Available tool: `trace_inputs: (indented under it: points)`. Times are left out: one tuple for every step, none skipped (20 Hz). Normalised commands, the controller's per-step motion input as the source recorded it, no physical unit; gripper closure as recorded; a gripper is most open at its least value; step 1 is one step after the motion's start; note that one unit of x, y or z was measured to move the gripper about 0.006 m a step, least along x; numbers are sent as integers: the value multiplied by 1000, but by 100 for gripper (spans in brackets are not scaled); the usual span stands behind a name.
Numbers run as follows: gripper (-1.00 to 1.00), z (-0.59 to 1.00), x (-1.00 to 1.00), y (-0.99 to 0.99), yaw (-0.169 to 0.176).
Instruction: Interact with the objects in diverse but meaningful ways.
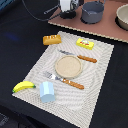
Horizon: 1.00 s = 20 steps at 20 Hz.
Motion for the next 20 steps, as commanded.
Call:
trace_inputs:
  points:
    - [100,-103,-123,0,0]
    - [100,-83,-89,31,4]
    - [100,-74,-60,94,9]
    - [100,-89,-29,97,9]
    - [100,-97,0,143,9]
    - [100,-117,0,149,10]
    - [100,-117,0,177,12]
    - [100,-111,0,206,12]
    - [100,-89,0,277,12]
    - [100,-49,0,323,14]
    - [100,-20,14,383,16]
    - [100,-9,43,431,21]
    - [100,-14,14,437,24]
    - [100,0,6,429,25]
    - [100,-3,17,437,20]
    - [100,-9,37,431,16]
    - [100,-20,63,400,10]
    - [100,-46,46,374,5]
    - [100,-63,23,311,0]
    - [100,-69,6,303,0]
